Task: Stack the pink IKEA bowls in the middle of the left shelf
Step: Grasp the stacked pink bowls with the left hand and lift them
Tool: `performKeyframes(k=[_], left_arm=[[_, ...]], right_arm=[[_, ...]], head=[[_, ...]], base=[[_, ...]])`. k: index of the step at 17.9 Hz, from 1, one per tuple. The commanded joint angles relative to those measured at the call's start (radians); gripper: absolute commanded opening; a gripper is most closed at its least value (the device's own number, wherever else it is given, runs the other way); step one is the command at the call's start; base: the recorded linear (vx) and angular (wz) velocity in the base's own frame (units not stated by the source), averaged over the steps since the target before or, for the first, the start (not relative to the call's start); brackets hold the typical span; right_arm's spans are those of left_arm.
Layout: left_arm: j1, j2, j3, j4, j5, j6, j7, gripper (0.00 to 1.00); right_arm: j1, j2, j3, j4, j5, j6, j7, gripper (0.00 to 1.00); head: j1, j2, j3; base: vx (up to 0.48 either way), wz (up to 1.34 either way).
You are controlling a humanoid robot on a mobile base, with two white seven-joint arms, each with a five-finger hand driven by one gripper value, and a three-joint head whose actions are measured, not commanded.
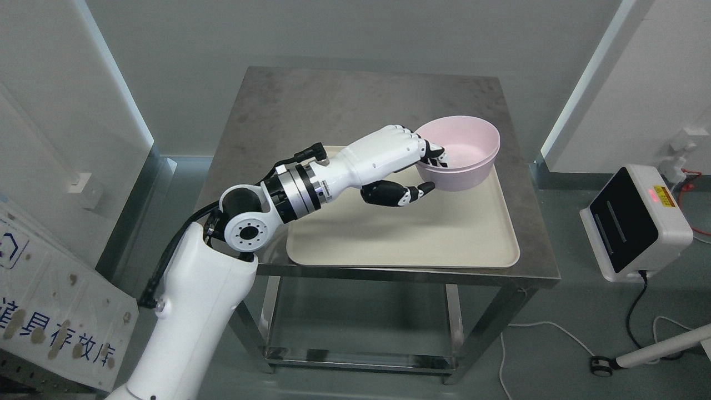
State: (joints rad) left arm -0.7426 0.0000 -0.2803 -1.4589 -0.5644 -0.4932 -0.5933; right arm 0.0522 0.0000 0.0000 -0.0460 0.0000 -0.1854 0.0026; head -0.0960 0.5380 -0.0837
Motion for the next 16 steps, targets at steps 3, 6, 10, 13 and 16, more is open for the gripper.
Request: performKeyframes(k=[3,6,10,13,16], left_arm=[[0.02,0.017,0.139,-0.054,0.031,-0.004,0.001,0.03],[0.022,0.017,0.151,-0.054,0.032,-0.002,0.0,0.03],[0.02,0.017,0.162,-0.054,0.038,-0.002,0.0,0.03],[0.02,0.017,0.171,-0.054,0.038,-0.002,0.0,0.03],[0.017,0.017,0.171,-0.054,0.038,-0.001,0.001,0.03]], right_arm=[[0.0,-0.017,-0.009,0.0,0.008,0.0,0.0,1.0],[0.0,-0.017,-0.011,0.0,0.008,0.0,0.0,1.0],[0.0,-0.017,-0.009,0.0,0.008,0.0,0.0,1.0],[0.0,-0.017,-0.009,0.0,0.008,0.0,0.0,1.0],[0.0,-0.017,-0.009,0.0,0.008,0.0,0.0,1.0]], head=[[0.0,0.0,0.0],[0.0,0.0,0.0],[0.0,0.0,0.0],[0.0,0.0,0.0],[0.0,0.0,0.0]], base=[[0.0,0.0],[0.0,0.0],[0.0,0.0],[-0.017,0.0],[-0.03,0.0]])
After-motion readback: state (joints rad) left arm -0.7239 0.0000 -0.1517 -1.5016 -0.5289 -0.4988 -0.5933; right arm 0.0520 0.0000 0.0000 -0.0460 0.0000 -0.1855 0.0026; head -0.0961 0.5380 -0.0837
